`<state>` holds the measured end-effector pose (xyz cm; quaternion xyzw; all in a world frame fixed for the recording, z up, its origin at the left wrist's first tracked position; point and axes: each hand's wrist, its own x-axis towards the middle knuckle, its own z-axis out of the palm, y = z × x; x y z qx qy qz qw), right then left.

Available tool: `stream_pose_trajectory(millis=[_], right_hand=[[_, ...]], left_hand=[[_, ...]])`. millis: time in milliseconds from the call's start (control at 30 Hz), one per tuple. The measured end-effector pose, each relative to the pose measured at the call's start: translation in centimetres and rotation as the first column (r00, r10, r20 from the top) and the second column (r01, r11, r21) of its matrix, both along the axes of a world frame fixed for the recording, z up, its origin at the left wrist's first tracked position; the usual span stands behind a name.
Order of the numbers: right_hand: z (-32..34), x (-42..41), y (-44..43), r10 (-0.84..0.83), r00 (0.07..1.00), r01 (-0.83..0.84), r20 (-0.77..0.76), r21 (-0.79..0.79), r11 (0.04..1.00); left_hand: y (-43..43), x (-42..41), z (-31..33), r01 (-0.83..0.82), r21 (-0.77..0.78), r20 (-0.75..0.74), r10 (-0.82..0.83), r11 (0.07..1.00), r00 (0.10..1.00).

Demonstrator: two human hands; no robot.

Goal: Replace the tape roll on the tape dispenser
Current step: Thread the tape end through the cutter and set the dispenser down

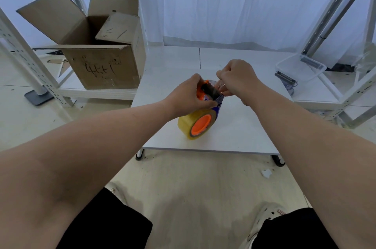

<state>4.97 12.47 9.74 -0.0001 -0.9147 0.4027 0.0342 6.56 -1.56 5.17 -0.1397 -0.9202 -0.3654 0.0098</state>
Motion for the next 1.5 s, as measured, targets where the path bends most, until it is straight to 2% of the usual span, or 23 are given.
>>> stream_pose_trajectory(millis=[233,400,500,600,800,900,1200,1333,1500], right_hand=[[-0.5,0.0,0.2,0.004,1.000,-0.005,-0.028,-0.037,0.999],[-0.7,0.2,-0.4,0.039,0.977,-0.002,-0.211,0.171,0.985],[-0.5,0.2,-0.4,0.038,0.966,0.013,-0.254,0.194,0.981],[-0.8,0.1,-0.3,0.037,0.971,0.010,-0.236,0.193,0.981],[-0.7,0.1,0.0,0.021,0.973,0.013,-0.228,0.147,0.989],[-0.8,0.3,-0.3,0.057,0.980,-0.041,-0.192,0.088,0.995],[-0.8,0.4,-0.1,0.067,0.993,-0.072,-0.096,-0.049,0.996],[-0.8,0.5,0.4,0.044,0.997,-0.051,-0.067,-0.106,0.993],[-0.9,0.2,0.7,-0.019,0.995,0.008,-0.098,-0.114,0.993]], left_hand=[[0.0,-0.4,0.0,0.014,-0.034,0.003,-0.014,0.999,1.000],[0.3,-0.6,0.0,-0.048,0.058,0.059,0.044,0.997,0.997],[0.4,-0.6,0.2,-0.055,0.076,0.052,0.051,0.996,0.997],[0.2,-0.4,0.2,-0.035,0.052,0.035,0.033,0.998,0.999],[-0.1,0.0,0.7,0.013,-0.012,-0.009,-0.013,1.000,1.000],[-0.2,-0.1,0.5,0.003,-0.033,-0.002,-0.003,0.999,1.000],[-0.3,-0.4,0.2,-0.011,0.006,0.044,0.010,1.000,0.999],[-0.4,-0.9,0.0,0.005,0.017,0.069,-0.006,1.000,0.998],[-0.2,-1.2,-0.9,-0.032,0.016,0.016,0.032,0.999,0.999]])
